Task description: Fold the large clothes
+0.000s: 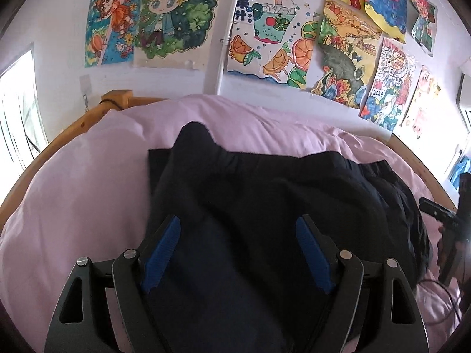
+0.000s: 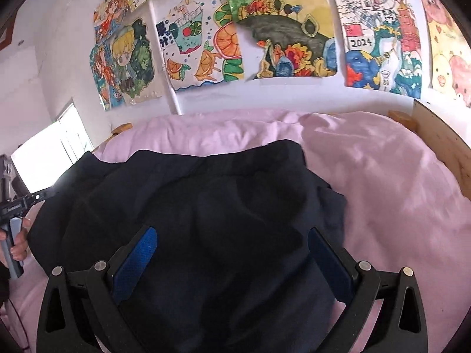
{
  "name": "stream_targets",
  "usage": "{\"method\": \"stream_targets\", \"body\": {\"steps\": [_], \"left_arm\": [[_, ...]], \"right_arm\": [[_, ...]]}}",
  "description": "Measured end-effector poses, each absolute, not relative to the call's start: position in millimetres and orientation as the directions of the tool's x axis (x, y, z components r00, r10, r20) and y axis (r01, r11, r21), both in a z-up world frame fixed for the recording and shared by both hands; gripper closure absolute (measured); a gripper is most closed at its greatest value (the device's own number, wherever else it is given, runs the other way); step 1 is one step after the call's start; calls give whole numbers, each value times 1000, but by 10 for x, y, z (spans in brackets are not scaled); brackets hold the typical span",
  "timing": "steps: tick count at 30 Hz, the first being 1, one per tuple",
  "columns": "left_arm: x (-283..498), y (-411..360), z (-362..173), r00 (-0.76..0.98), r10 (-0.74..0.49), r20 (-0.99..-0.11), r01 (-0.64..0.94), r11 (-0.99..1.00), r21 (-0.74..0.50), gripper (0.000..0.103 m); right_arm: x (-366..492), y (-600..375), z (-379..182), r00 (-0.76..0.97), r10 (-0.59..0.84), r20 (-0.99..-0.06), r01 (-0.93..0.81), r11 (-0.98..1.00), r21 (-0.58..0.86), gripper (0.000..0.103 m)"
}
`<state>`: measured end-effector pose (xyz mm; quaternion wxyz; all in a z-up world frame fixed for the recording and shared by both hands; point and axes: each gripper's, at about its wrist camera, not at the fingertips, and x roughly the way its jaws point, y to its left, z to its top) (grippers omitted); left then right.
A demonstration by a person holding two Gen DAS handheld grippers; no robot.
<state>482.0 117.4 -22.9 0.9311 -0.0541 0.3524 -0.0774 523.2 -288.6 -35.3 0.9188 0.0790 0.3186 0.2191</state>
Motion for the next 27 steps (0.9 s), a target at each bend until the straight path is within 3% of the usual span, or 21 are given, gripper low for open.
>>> {"method": "stream_targets", "body": {"steps": [13, 21, 27], "left_arm": [[4389, 1484, -382, 696, -211, -686, 58, 969, -239, 26], [4254, 1632, -409, 644, -302, -703, 100, 944, -314, 26], [4304, 1801, -508, 569, -443, -693, 102, 874, -475, 15]], "right_arm": [[5261, -3551, -747, 625, 524, -579, -220, 829, 513, 0], [5307, -3645, -950, 555, 590, -586, -194, 777, 599, 0], [5355, -3684, -1024, 535, 627, -567, -203, 746, 634, 0]]}}
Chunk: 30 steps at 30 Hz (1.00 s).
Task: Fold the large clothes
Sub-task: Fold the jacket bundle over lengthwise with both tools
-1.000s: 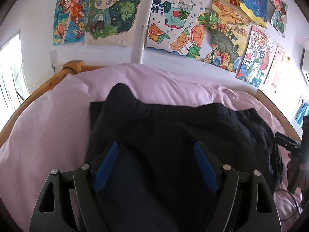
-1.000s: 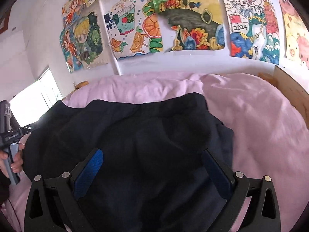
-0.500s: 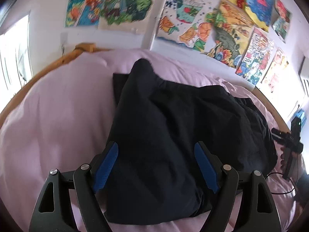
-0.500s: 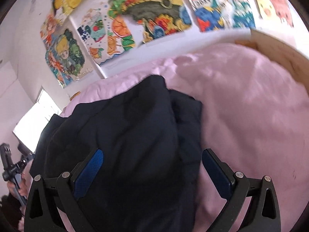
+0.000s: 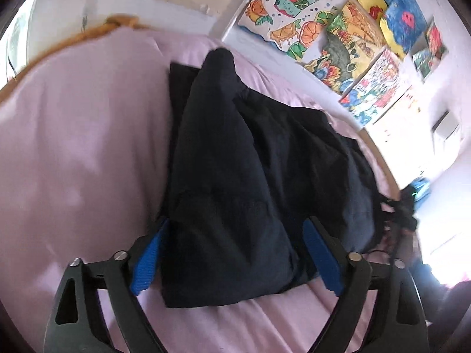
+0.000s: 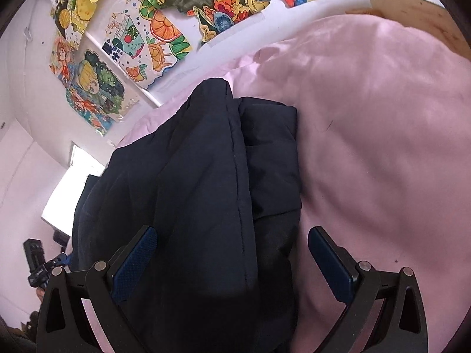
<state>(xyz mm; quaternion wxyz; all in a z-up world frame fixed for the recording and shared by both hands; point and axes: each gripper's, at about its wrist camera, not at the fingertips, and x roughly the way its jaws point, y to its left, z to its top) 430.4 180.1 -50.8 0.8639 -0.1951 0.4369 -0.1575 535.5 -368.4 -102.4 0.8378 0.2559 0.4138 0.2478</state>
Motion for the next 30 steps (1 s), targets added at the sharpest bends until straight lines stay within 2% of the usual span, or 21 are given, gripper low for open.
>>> {"method": "stream_targets", "body": {"steps": [4, 10, 14, 23, 26, 30], "left_arm": [[4469, 1831, -662, 447, -518, -730, 102, 840, -533, 14], [4516, 1879, -721, 410, -508, -757, 119, 853, -508, 13], [4553, 1914, -777, 409, -530, -743, 120, 839, -531, 10], [4871, 2159, -976, 380, -621, -686, 56, 755, -653, 9], [4904, 2179, -979, 368, -596, -714, 11, 770, -638, 9], [4937, 2090, -883, 350, -498, -794, -17, 844, -536, 9]], "right_arm": [[5537, -3728, -1150, 493, 666, -560, -227, 719, 656, 0], [5814, -3767, -1294, 399, 765, -507, -271, 626, 731, 0], [5942, -3740, -1341, 356, 812, -462, -290, 566, 772, 0], [6036, -3545, -1330, 315, 832, -456, -336, 547, 766, 0], [6036, -3531, -1356, 313, 832, -459, -336, 549, 766, 0], [6030, -3551, -1410, 318, 829, -460, -315, 550, 774, 0]]}}
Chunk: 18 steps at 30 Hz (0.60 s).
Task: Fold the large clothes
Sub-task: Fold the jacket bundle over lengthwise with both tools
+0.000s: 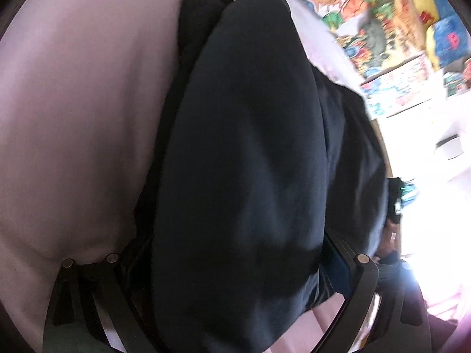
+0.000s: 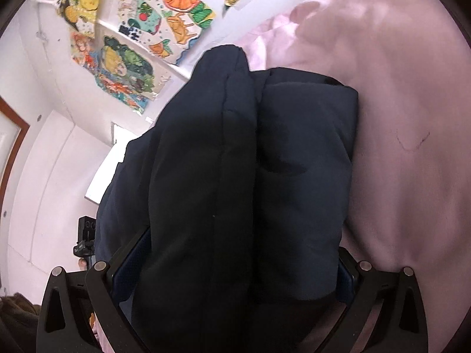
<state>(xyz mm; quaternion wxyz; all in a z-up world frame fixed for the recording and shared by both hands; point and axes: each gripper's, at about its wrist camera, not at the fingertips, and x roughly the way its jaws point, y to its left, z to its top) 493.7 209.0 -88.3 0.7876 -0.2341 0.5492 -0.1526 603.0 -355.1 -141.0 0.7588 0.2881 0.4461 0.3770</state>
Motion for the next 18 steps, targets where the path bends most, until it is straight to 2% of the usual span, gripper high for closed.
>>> {"method": "stream_targets", "body": {"steps": [7, 10, 18], "left_arm": [[4946, 2115, -855, 336, -462, -821, -7, 870, -492, 9], [4978, 2020, -801, 329, -402, -855, -16, 903, -430, 10], [4839, 1778, -645, 373, -227, -900, 27, 972, -234, 25]], "right_arm": [[6008, -3577, -1464, 322, 834, -449, -319, 542, 778, 0], [5991, -3594, -1488, 329, 834, -442, -325, 540, 777, 0], [5969, -3580, -1494, 338, 831, -442, -336, 546, 768, 0]]}}
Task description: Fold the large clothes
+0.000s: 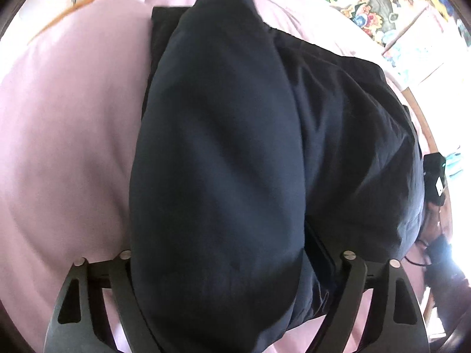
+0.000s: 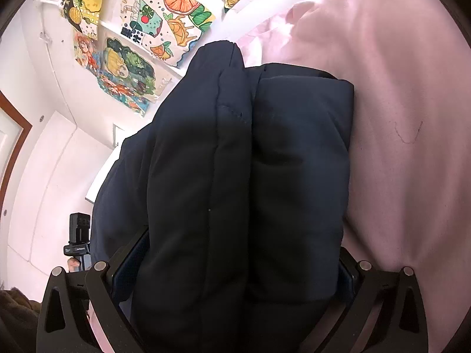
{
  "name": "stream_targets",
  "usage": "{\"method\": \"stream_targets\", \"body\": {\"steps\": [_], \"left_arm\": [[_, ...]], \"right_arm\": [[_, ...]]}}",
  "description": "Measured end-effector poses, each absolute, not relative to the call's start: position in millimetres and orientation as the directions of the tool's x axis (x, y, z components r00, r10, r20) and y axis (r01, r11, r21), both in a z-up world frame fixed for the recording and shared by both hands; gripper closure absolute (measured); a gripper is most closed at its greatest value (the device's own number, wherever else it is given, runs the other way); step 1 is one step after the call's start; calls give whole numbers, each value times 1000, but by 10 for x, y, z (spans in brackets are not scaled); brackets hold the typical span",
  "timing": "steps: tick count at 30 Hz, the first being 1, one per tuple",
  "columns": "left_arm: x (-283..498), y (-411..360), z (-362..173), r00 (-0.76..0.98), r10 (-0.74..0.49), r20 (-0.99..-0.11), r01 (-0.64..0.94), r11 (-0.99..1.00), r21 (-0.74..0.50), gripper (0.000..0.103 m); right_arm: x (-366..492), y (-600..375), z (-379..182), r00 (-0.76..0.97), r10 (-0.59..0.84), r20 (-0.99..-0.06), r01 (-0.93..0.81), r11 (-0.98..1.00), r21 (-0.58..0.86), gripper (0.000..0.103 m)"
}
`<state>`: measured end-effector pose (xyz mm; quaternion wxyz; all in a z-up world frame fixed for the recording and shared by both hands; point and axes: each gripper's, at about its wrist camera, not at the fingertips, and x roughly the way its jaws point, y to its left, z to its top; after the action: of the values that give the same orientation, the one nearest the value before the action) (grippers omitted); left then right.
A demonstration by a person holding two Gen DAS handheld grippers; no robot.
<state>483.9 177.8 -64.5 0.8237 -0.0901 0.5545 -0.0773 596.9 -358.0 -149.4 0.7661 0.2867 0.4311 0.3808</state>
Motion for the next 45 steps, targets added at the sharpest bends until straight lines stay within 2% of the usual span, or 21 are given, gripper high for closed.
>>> {"method": "stream_targets", "body": {"steps": [5, 13, 15, 17, 18, 20, 21, 23, 26, 29, 35, 45], "left_arm": [[4818, 1718, -622, 385, -177, -906, 59, 984, -167, 26], [4841, 1847, -743, 367, -222, -903, 70, 975, -211, 26], [4817, 1903, -728, 371, -224, -901, 83, 974, -208, 32], [4818, 1821, -689, 385, -214, -898, 87, 977, -196, 46], [4852, 1693, -677, 391, -210, -896, 90, 978, -190, 50], [4837, 1643, -618, 406, -198, -892, 96, 980, -174, 66], [4826, 1624, -594, 414, -191, -890, 99, 981, -165, 69], [4790, 1548, -517, 439, -159, -885, 109, 986, -123, 82], [4754, 1380, -385, 462, -96, -882, 121, 992, -45, 89], [4719, 1228, -241, 478, -45, -877, 137, 990, 23, 92], [4637, 1042, 150, 506, -14, -862, 157, 985, 76, 94], [4036, 770, 533, 504, 12, -864, 221, 965, 142, 95]], "right_arm": [[5968, -3584, -1494, 339, 831, -441, -335, 544, 769, 0], [5986, -3548, -1450, 325, 826, -460, -330, 556, 763, 0], [5989, -3514, -1418, 316, 819, -479, -324, 568, 757, 0], [5981, -3473, -1362, 306, 809, -502, -319, 584, 746, 1], [5970, -3451, -1325, 309, 804, -508, -323, 592, 739, 3], [5941, -3447, -1252, 320, 797, -512, -320, 600, 734, 18], [5919, -3456, -1210, 326, 796, -510, -319, 601, 733, 23], [5868, -3453, -1123, 343, 787, -513, -322, 611, 723, 41], [5774, -3414, -991, 373, 767, -522, -322, 634, 703, 58], [5673, -3370, -812, 395, 751, -529, -328, 653, 683, 69], [5458, -3288, -400, 429, 713, -554, -340, 696, 632, 75], [4864, -3189, 307, 448, 673, -588, -380, 739, 556, 77]]}}
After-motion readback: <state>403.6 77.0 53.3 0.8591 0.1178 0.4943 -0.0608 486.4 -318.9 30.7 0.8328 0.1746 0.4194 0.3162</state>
